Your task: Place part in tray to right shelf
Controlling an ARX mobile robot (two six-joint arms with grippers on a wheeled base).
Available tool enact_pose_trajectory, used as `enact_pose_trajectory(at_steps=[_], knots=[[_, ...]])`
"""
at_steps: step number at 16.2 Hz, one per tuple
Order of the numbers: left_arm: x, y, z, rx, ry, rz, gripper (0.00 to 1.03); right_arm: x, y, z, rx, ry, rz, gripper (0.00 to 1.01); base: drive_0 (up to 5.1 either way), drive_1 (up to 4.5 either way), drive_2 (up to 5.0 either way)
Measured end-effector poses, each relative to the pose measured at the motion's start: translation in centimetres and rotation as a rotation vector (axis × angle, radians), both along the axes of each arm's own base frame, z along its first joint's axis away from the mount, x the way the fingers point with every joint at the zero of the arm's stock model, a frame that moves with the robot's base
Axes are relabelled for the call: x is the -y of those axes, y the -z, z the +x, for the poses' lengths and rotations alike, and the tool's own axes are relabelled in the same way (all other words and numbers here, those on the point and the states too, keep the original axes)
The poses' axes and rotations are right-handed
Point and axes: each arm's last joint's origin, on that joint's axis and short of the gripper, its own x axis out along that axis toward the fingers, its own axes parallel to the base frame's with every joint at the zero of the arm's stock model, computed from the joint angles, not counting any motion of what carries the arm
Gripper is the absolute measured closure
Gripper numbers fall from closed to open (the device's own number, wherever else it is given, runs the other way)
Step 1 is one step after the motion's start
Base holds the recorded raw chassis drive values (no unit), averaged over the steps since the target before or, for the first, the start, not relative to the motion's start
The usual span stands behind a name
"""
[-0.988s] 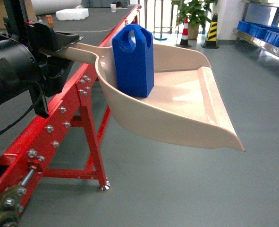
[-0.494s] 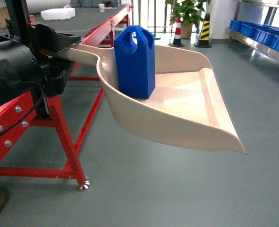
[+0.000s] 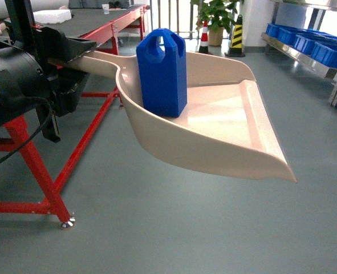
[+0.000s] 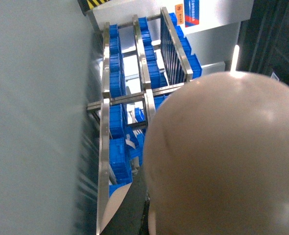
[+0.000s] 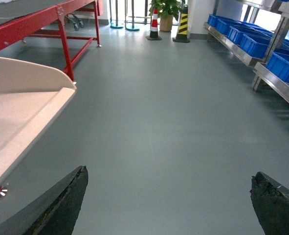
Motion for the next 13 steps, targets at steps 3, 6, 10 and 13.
enact_pose_trajectory(at_steps=[3, 6, 10, 13], knots=[[0.01, 0.05, 0.0, -0.005, 0.002, 0.002, 0.87, 0.0, -0.02, 0.0, 0.002, 0.0, 0.001, 0.03, 4.8, -2.48, -2.5], [0.0, 0.03, 0.0, -0.002, 0.001, 0.001, 0.87, 0.0, 0.01, 0.0, -0.001, 0.0, 0.0, 0.03, 4.8, -2.48, -2.5], [-0.06, 0.04, -0.01, -0.002, 0.0, 0.001, 0.87, 0.02, -0.1, -0.05, 0.007, 0.002, 0.002, 0.03, 4.8, -2.48, -2.5], [-0.01, 0.08, -0.05, -0.005, 0.001, 0.002, 0.87, 0.0, 0.0, 0.0, -0.001, 0.002, -0.001, 0.03, 0.0, 4.19, -4.2]])
